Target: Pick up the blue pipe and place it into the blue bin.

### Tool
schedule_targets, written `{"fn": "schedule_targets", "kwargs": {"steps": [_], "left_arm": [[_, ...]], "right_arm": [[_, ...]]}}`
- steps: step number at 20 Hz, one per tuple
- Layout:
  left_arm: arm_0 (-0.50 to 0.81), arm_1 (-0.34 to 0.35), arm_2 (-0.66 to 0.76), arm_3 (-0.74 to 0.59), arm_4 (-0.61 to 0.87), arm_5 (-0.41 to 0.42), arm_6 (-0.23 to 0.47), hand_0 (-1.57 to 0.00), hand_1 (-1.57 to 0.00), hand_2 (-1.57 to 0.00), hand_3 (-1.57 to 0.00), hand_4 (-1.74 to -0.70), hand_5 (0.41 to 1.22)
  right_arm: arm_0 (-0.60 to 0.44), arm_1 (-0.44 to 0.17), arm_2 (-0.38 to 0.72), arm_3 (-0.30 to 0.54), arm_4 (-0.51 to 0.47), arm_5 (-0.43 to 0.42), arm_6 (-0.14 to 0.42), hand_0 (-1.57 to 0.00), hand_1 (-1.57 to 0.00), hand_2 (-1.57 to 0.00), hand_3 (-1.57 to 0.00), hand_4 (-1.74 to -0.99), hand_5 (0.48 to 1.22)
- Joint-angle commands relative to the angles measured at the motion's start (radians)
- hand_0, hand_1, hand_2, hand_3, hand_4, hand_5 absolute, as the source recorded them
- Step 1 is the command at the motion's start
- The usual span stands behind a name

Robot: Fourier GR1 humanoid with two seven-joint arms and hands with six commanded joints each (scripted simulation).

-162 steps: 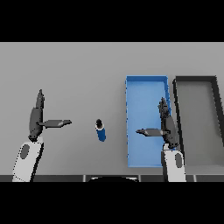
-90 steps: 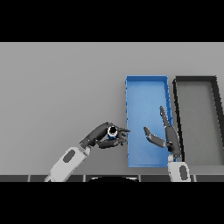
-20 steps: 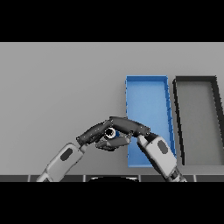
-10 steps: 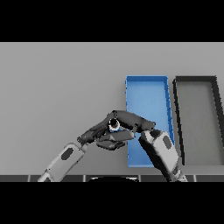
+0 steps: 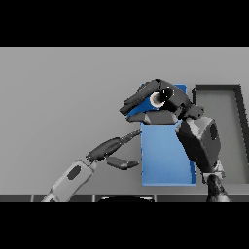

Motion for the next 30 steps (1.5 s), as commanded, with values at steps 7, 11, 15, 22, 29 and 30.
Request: {"fn": "schedule_targets", "kwargs": {"steps": [7,11,15,22,29,30], "left_arm": [[0.005,0.015,0.018,-0.010,0.026,-0.013,0.001,0.00,0.00,0.00,0.00,-0.91,0.487],[0.006,0.017,0.023,-0.002,0.024,-0.009,0.009,0.00,0.00,0.00,0.00,-0.90,0.489],[0.015,0.014,0.021,-0.016,0.032,-0.009,0.015,0.00,0.00,0.00,0.00,-0.89,0.474],[0.015,0.019,0.025,-0.017,0.037,-0.013,0.006,0.00,0.00,0.00,0.00,-0.88,0.464],[0.012,0.007,0.015,-0.024,0.028,-0.004,0.022,0.00,0.00,0.00,0.00,-0.89,0.453],[0.014,0.004,0.010,-0.021,0.021,-0.001,0.027,0.00,0.00,0.00,0.00,-0.89,0.454]], "right_arm": [[-0.062,-0.119,-0.120,0.289,0.165,-0.046,-0.008,-1.57,-1.57,-1.57,-1.57,-1.737,1.135],[0.071,-0.123,-0.149,0.353,0.213,-0.063,0.021,-1.57,-1.57,-1.57,-1.57,-1.740,1.117],[0.210,-0.106,-0.134,0.346,0.277,-0.094,0.075,-1.57,-1.57,-1.57,-1.57,-1.740,1.120],[0.426,-0.226,0.087,0.366,0.175,-0.214,0.075,-1.57,-1.57,-1.57,-1.57,-1.655,1.124],[0.386,-0.435,0.482,0.474,-0.119,-0.391,0.075,-0.84,-0.75,-0.71,-0.57,-1.392,1.176],[0.365,-0.440,0.517,0.495,-0.152,-0.391,0.075,-0.67,-0.60,-0.57,-0.46,-1.338,1.157]]}}
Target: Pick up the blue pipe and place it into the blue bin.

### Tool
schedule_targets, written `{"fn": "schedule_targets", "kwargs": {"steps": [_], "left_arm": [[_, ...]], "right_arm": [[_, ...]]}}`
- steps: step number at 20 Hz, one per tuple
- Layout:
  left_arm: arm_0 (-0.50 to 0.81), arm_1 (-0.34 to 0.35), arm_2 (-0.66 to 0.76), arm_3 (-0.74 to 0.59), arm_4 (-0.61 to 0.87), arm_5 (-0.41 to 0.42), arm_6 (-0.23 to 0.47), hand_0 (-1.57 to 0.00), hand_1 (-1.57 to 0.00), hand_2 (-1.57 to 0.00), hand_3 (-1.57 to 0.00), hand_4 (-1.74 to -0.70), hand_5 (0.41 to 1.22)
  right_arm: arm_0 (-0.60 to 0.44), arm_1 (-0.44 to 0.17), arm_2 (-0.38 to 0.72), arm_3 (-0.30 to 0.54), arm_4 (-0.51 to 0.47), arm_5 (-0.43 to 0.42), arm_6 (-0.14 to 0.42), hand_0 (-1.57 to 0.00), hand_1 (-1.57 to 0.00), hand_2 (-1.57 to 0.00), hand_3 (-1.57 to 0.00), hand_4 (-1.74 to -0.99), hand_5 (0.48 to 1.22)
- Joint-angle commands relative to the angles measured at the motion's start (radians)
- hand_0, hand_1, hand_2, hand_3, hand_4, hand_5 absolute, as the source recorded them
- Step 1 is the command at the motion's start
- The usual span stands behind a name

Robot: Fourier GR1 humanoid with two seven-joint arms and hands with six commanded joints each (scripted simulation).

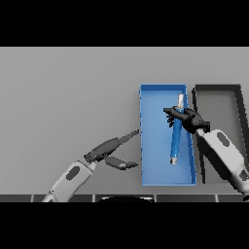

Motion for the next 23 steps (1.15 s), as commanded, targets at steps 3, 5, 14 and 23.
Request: {"fn": "schedule_targets", "kwargs": {"steps": [3,5,14,23], "left_arm": [[-0.004,0.003,0.008,-0.008,0.010,0.000,0.015,0.00,0.00,0.00,0.00,-0.89,0.452],[-0.003,0.003,0.006,-0.001,0.010,-0.003,0.008,0.00,0.00,0.00,0.00,-0.89,0.453],[-0.004,-0.007,0.011,0.021,0.013,-0.002,-0.007,0.00,0.00,0.00,0.00,-0.91,0.460],[-0.047,0.026,0.062,0.033,0.064,-0.035,-0.001,0.00,0.00,0.00,0.00,-0.92,0.468]], "right_arm": [[-0.042,-0.061,0.110,-0.012,0.008,0.048,0.000,-0.34,-0.31,-0.29,-0.23,-1.208,1.028],[-0.050,-0.068,0.149,-0.007,0.063,0.058,-0.006,-0.22,-0.19,-0.19,-0.15,-1.165,0.924],[-0.073,-0.054,0.194,0.045,0.172,0.058,-0.070,-0.03,-0.03,-0.02,-0.02,-1.120,0.702],[-0.072,-0.044,0.193,0.061,0.165,0.093,-0.090,-0.01,-0.01,-0.01,-0.01,-1.129,0.677]]}}
